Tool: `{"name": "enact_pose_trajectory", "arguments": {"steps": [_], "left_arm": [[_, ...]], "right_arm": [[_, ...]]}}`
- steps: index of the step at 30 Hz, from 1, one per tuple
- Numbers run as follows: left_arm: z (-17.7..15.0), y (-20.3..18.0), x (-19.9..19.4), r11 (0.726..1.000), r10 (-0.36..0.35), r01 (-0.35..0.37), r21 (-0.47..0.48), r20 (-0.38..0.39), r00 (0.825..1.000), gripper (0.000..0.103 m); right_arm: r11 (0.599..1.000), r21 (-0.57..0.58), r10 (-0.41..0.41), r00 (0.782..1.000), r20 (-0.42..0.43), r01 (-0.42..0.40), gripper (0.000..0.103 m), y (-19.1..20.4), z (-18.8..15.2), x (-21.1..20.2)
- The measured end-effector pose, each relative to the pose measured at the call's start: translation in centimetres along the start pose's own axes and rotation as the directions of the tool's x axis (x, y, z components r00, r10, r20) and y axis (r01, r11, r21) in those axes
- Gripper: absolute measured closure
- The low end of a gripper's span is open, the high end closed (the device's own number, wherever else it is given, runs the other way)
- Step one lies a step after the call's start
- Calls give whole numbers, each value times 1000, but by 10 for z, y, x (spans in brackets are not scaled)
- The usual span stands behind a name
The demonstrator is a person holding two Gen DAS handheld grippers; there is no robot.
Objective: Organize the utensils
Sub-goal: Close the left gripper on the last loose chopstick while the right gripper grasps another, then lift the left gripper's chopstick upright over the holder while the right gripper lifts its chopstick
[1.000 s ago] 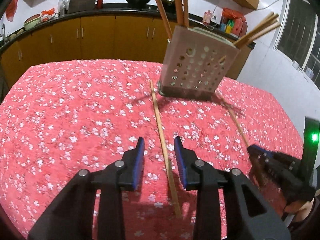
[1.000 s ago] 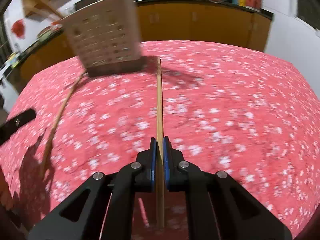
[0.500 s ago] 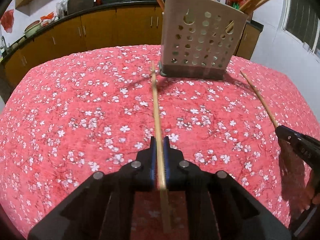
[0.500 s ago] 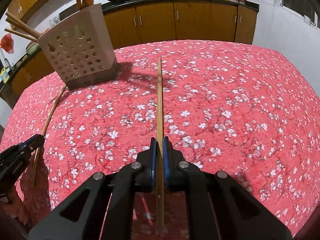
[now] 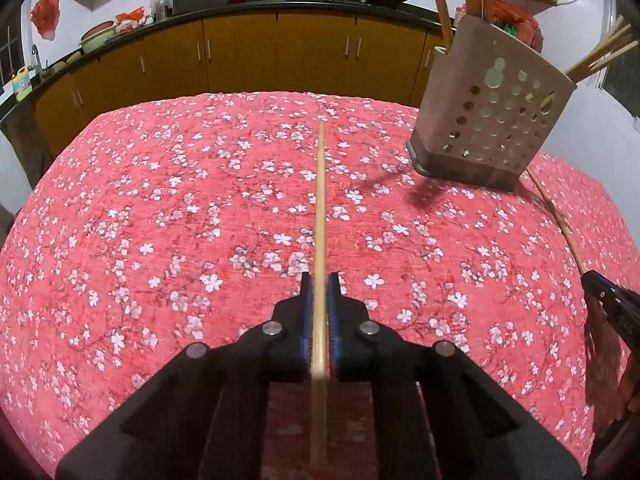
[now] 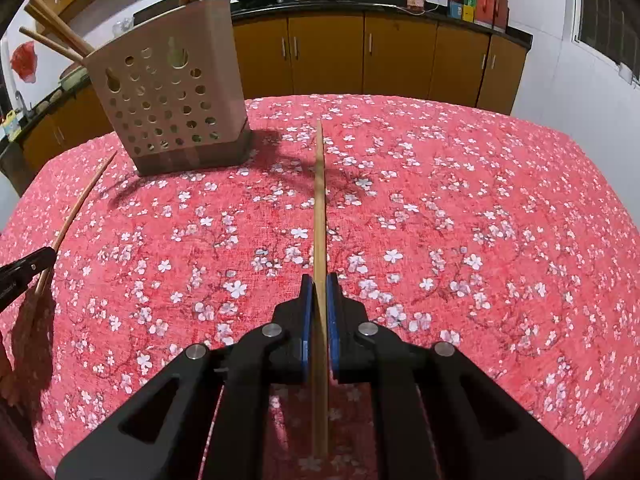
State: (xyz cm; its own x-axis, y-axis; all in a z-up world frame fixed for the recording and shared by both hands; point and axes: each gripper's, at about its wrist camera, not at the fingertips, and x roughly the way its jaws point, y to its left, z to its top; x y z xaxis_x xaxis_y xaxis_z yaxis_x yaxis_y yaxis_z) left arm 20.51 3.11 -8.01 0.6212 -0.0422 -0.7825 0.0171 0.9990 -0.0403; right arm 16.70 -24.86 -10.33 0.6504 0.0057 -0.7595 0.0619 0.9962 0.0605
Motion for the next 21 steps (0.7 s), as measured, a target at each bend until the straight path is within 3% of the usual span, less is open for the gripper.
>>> {"name": "enact_pose_trajectory", "arguments": {"steps": [21], "left_arm": [[-1, 0, 1, 1000, -8, 8, -20, -1, 1000, 92]], "right_arm": [[1000, -2, -2, 1000, -3, 2, 94, -1, -1, 0]]}}
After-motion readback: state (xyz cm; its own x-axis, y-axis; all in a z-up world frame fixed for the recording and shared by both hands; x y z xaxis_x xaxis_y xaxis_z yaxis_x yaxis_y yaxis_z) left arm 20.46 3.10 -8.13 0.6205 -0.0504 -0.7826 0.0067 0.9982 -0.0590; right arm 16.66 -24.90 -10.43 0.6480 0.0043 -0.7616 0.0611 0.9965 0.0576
